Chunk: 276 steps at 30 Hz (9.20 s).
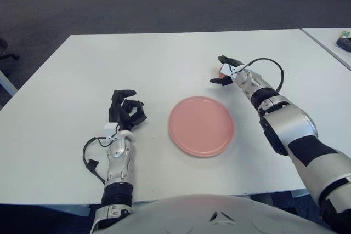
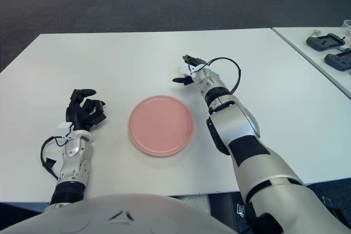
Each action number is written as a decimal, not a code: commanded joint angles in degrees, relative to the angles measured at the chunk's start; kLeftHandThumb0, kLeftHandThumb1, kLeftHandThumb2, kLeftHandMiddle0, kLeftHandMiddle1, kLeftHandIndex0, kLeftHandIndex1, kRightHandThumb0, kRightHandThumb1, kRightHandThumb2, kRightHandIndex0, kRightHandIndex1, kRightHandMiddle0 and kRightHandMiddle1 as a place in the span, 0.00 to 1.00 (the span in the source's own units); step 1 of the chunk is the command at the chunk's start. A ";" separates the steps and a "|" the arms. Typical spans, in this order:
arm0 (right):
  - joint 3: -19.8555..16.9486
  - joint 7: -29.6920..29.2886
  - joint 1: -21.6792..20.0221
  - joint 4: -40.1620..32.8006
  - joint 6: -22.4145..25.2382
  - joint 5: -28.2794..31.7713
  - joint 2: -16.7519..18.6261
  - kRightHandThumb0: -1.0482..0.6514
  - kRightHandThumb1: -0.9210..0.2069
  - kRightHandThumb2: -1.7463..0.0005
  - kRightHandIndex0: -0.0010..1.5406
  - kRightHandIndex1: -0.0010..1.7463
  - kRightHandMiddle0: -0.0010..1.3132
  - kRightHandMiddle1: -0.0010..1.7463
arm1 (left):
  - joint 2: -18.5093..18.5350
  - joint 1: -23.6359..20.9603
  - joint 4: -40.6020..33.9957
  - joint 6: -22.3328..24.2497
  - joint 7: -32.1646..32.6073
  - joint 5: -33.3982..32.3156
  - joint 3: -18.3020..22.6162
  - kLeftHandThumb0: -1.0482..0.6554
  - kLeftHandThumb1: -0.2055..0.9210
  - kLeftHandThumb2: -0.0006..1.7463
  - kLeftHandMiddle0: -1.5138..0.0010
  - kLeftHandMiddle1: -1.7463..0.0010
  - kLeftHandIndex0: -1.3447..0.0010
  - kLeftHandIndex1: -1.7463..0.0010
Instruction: Put the apple into the plate.
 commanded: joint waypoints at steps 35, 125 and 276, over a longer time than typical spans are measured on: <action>0.77 -1.23 3.34 1.27 0.27 -2.49 -0.84 0.36 0.33 0.44 0.14 0.82 0.22 0.99 | 0.16 1.95 0.30 3.26 0.46 -0.82 0.36 0.61 0.51 0.72 0.64 0.00 0.71 0.02; -10.11 -0.77 3.75 -13.88 -25.66 11.83 -3.39 0.62 0.79 0.07 0.56 0.95 0.45 1.00 | -0.32 0.19 1.70 3.06 0.75 -1.91 0.58 0.61 0.52 0.72 0.64 0.00 0.72 0.02; -7.43 5.84 38.05 -68.86 -35.29 18.86 -3.78 0.21 0.09 0.62 0.09 0.11 0.00 0.30 | 0.27 0.12 2.56 0.46 0.88 0.24 -1.08 0.61 0.52 0.72 0.64 0.00 0.74 0.00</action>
